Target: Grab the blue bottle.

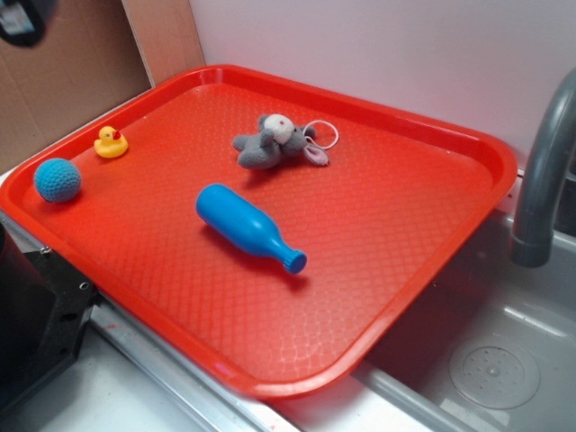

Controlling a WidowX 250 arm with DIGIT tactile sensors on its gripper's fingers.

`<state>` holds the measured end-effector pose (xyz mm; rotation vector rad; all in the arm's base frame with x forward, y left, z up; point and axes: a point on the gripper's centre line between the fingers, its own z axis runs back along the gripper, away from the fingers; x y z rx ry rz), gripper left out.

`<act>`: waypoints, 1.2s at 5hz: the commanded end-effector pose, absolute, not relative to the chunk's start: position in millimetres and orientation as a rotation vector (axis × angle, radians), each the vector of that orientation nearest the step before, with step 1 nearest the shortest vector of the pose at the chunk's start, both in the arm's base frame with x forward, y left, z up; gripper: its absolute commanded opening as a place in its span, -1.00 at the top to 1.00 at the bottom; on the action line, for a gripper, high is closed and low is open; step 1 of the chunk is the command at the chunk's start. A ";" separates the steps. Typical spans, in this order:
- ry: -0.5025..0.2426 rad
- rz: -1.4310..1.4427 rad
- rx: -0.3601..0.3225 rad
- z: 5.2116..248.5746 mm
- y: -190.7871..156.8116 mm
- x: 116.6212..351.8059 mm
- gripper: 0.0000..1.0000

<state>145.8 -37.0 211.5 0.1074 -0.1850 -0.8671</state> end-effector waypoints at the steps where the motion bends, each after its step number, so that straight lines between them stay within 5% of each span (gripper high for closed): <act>1: -0.162 -1.280 0.204 162.4 -61.7 171.9 -1.00; 3: -0.037 -1.465 -0.015 101.2 -59.7 195.8 -1.00; 6: 0.183 -1.615 -0.083 27.1 -70.4 193.0 -1.00</act>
